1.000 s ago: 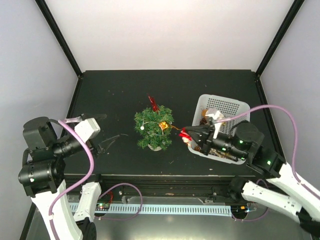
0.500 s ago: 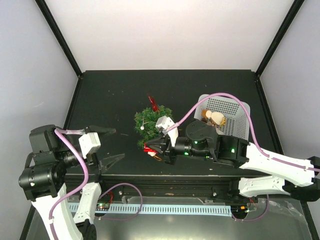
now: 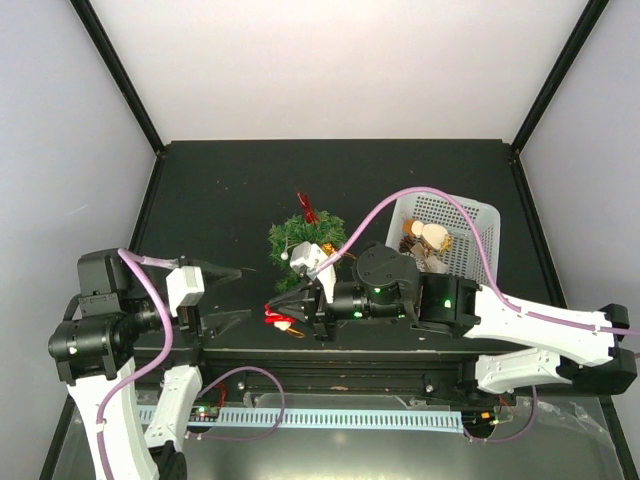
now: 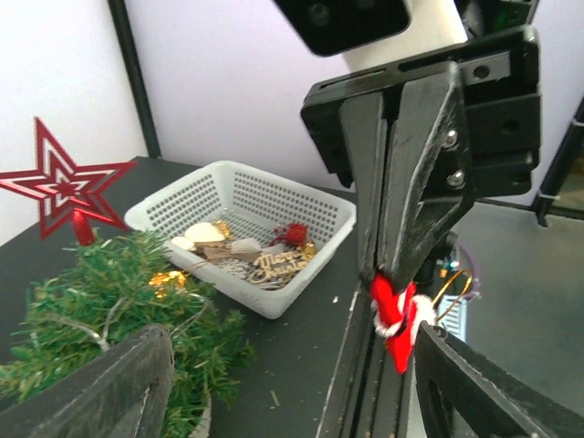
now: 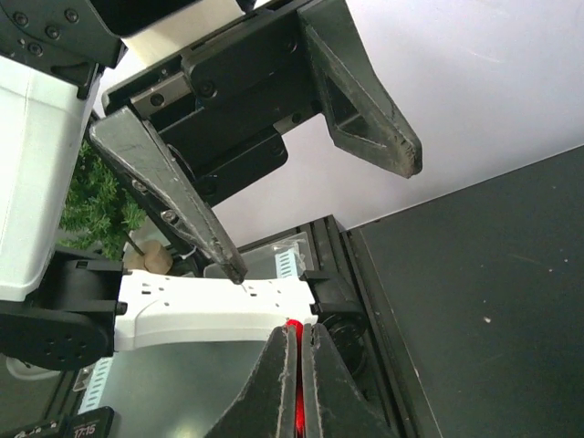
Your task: Decorate the small christmas tree
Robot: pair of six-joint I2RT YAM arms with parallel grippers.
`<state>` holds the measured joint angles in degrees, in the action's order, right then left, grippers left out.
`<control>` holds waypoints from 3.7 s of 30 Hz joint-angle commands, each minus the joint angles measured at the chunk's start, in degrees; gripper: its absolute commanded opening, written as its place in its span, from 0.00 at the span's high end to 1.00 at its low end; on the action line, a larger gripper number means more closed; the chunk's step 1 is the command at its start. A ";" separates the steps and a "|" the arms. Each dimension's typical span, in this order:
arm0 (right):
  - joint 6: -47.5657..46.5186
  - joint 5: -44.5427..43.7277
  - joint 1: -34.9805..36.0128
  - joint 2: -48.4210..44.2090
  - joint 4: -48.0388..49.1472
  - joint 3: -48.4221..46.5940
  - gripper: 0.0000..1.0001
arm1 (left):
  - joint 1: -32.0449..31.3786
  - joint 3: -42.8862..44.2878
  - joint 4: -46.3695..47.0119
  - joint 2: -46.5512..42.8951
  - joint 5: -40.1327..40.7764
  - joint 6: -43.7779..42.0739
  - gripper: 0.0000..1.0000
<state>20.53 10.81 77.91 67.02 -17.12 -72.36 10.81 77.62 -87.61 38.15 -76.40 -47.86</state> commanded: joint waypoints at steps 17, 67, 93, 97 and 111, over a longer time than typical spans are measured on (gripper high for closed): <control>1.25 0.24 1.59 0.47 3.90 -0.22 0.99 | -13.66 -7.63 6.56 0.73 -0.43 9.35 0.38; 1.43 -13.17 2.26 -0.21 2.70 3.81 0.99 | -15.93 -10.57 11.32 1.14 1.98 14.06 0.46; 0.61 -5.71 2.16 4.14 6.39 0.77 0.99 | -16.02 -11.63 11.41 3.12 0.38 13.05 0.34; 0.93 -4.45 2.14 4.41 7.29 0.03 0.99 | -16.21 -11.38 11.33 3.67 0.11 13.09 0.41; 2.01 -3.35 2.16 3.82 8.92 0.07 0.99 | -16.28 -11.62 10.89 2.73 -1.95 12.62 0.52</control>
<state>21.78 5.30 79.99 71.31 -11.75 -70.65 -5.28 65.49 -77.47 41.50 -76.97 -34.50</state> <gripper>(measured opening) 0.021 0.488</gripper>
